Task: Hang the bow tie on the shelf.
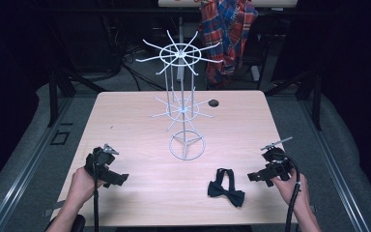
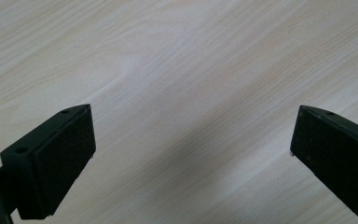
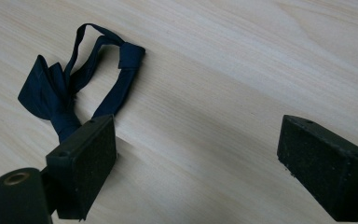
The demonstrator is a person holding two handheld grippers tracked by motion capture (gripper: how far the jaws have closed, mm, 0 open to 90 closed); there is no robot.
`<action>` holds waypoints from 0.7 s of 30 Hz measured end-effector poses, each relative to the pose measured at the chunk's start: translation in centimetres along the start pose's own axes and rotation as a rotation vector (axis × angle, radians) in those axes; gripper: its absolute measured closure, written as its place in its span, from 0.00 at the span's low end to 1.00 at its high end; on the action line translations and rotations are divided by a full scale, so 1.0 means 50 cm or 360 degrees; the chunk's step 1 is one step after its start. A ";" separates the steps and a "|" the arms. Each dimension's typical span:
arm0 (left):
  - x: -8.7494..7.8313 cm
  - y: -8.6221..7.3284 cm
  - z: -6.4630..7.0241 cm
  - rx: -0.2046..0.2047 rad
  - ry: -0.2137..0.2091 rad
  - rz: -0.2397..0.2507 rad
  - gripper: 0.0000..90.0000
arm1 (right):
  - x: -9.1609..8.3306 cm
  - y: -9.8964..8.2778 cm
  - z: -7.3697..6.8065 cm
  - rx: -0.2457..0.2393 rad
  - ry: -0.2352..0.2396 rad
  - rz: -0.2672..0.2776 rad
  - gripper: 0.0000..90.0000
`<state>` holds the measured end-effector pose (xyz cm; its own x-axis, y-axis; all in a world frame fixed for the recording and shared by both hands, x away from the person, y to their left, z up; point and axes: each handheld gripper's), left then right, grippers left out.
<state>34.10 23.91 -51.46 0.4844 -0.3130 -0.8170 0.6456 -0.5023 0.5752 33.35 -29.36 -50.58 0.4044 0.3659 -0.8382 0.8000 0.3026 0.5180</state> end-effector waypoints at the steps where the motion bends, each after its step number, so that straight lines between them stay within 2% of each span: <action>1: 0.000 0.000 -0.001 -0.0007 0.0004 0.0009 0.00 | 0.001 0.000 -0.001 -0.0010 -0.0008 -0.0002 0.13; 6: 0.001 0.000 -0.001 -0.0019 0.0010 0.0017 0.00 | 0.004 0.000 -0.006 -0.0006 0.0028 -0.0005 0.13; 9: 0.001 0.000 -0.001 -0.0018 0.0008 0.0020 0.00 | 0.006 0.002 -0.006 -0.0020 0.0008 -0.0020 0.13; 10: 0.000 -0.001 -0.001 -0.0018 0.0011 0.0012 0.00 | 0.009 0.003 -0.008 -0.0001 0.0034 -0.0013 0.13; 12: -0.001 -0.003 -0.003 -0.0021 0.0009 0.0013 0.00 | 0.012 0.006 -0.010 -0.0021 0.0031 -0.0024 0.12; 14: -0.003 -0.003 -0.004 -0.0030 0.0019 0.0016 0.00 | 0.016 0.008 -0.017 -0.0018 0.0063 -0.0012 0.11; 21: -0.003 -0.003 -0.003 -0.0030 0.0021 0.0015 0.00 | 0.020 0.011 -0.028 -0.0023 0.0062 0.0004 0.07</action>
<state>34.04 24.15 -51.42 0.4983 -0.3067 -0.8109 0.6521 -0.4839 0.5837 33.58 -27.59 -50.90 0.3888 0.4008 -0.8296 0.7924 0.3139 0.5230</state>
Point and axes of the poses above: each handheld gripper's, and its own axes: x roughly forward along the jaws, y roughly out of its top, z roughly to its right, and after that the axes turned 8 degrees about z, right-handed
